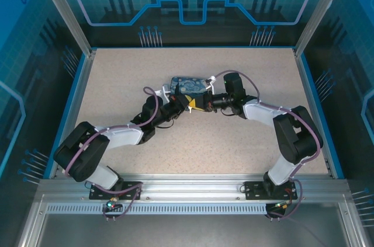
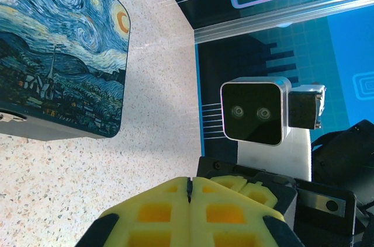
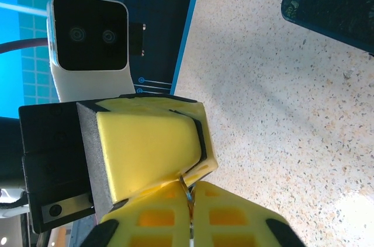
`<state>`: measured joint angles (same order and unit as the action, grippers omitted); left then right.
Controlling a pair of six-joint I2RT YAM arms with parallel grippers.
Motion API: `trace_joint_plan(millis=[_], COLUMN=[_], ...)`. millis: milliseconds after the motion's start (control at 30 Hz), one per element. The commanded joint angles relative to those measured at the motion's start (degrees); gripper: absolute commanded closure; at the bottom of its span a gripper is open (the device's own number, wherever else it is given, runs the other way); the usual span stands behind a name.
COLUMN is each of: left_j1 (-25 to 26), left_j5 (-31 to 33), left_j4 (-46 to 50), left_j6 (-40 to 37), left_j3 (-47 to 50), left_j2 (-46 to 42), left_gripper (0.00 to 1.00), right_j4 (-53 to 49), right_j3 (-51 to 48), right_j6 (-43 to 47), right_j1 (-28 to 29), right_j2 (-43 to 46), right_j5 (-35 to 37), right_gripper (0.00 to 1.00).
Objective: Unlock a padlock with a key
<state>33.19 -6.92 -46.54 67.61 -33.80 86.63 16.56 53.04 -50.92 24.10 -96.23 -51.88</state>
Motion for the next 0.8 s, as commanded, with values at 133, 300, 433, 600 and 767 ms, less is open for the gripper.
trace_joint_plan(millis=[133, 300, 433, 600, 767], left_j1=[1.23, 1.50, 1.69, 1.92, 2.01], left_j5=[1.19, 1.68, 2.03, 2.34, 2.78], left_j4=[-0.61, -0.22, -0.22, -1.20, -4.79], left_j6=[0.96, 1.37, 1.56, 2.79, 5.64], left_j3=[-0.39, -0.37, -0.39, -0.49, 0.00], left_j2=[0.85, 0.86, 0.93, 1.64, 3.47], left_gripper=[1.00, 1.00, 1.00, 1.00, 1.00], right_j4=[4.08, 4.84, 6.20, 7.42, 9.03], right_j3=[0.03, 0.09, 0.13, 0.03, -0.22], right_j6=[-3.02, -3.91, -5.16, -5.94, -6.93], right_j1=[-1.85, -2.21, -2.21, -2.02, -1.69], right_j2=[1.47, 2.01, 1.75, 1.15, 0.70], right_j5=[-0.89, -0.77, -1.11, -1.47, -1.74], right_gripper=[0.77, 0.75, 0.75, 0.76, 0.80])
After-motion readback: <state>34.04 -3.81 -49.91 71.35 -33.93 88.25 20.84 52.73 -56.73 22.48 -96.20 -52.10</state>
